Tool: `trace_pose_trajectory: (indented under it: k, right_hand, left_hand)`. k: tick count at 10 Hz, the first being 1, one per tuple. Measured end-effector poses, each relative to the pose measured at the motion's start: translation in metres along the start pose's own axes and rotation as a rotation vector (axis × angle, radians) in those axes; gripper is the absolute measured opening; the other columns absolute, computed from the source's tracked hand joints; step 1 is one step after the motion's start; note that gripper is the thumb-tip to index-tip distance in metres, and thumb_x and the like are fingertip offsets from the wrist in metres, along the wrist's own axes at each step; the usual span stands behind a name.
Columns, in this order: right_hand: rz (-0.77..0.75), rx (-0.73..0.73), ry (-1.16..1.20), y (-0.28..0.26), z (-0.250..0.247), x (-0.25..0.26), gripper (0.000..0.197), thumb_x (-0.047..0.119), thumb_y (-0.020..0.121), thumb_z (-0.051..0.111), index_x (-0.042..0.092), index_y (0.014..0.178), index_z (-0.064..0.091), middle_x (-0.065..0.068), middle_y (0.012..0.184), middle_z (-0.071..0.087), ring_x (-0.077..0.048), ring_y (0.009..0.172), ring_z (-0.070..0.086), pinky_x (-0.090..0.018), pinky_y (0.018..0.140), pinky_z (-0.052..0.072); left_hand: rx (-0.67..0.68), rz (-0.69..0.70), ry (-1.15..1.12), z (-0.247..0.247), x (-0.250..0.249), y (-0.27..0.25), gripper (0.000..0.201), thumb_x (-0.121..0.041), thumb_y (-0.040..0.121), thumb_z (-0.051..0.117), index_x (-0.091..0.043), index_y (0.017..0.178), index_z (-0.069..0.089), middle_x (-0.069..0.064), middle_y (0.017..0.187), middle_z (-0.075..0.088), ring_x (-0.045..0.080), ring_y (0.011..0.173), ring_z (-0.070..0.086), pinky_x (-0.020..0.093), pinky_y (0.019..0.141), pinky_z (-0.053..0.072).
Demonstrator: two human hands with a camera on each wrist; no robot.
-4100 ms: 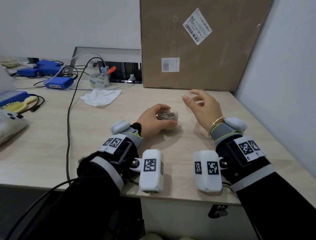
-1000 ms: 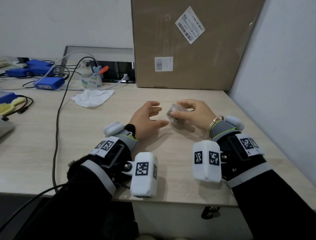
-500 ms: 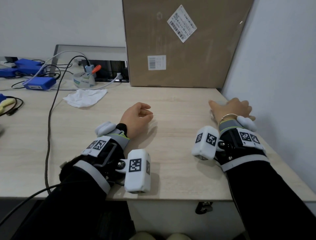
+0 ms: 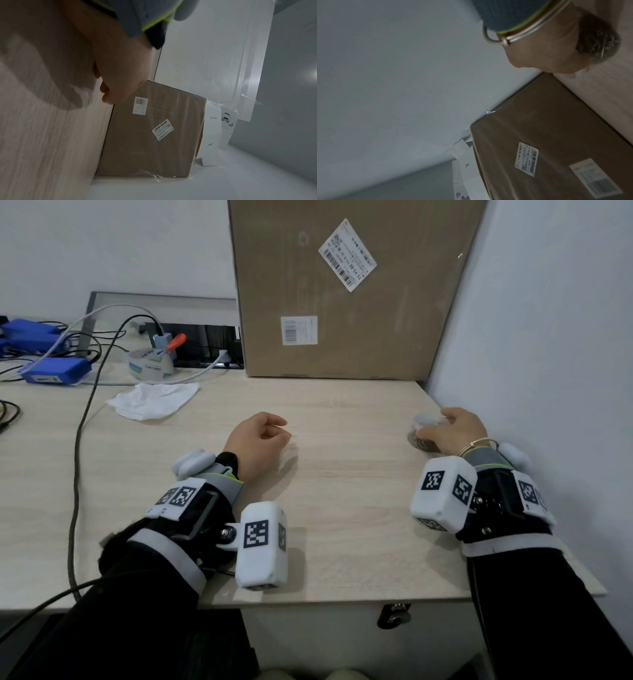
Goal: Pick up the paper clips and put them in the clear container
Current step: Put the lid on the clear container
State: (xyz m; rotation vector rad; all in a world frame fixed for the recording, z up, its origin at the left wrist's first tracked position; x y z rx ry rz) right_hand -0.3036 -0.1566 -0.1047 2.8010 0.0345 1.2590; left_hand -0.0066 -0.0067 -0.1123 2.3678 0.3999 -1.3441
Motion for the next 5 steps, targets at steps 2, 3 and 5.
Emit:
trace_pose_trajectory:
  k: [2,3,5]
  right_hand:
    - [0.057,-0.195,0.014,-0.0017,-0.0048,-0.0029,0.071,0.038,0.064,0.074,0.016,0.127,0.049,-0.009,0.134,0.051,-0.029,0.121,0.05,-0.043,0.107,0.036]
    - [0.081,-0.242,0.002,-0.0024,-0.003,-0.0046,0.076,0.047,0.06,0.077,0.017,0.124,0.048,-0.009,0.132,0.048,-0.031,0.121,0.048,-0.048,0.105,0.035]
    - [0.05,-0.325,-0.036,-0.0116,-0.0075,0.0001,0.073,0.057,0.065,0.07,0.018,0.122,0.048,-0.011,0.131,0.046,-0.032,0.124,0.04,-0.048,0.102,0.031]
  left_hand:
    - [-0.008,-0.012,-0.002,-0.0009,0.0015,0.0006,0.024,-0.013,0.089,0.054,-0.012,0.113,0.059,0.006,0.105,0.069,0.018,0.091,0.061,0.019,0.076,0.045]
    - [-0.007,-0.018,-0.005,-0.0011,0.0022,0.0004,0.024,-0.013,0.089,0.054,-0.013,0.112,0.059,0.004,0.103,0.069,0.018,0.091,0.061,0.026,0.08,0.046]
    - [-0.04,-0.071,-0.037,-0.0042,0.0079,0.0007,0.024,-0.016,0.089,0.055,-0.013,0.113,0.06,0.0,0.1,0.068,0.017,0.092,0.061,0.025,0.08,0.046]
Point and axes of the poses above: each hand's wrist, its own y-axis towards the middle knuckle, its own z-axis out of the palm, x = y × z, the point moved 7 cm from there along y, towards the middle knuckle
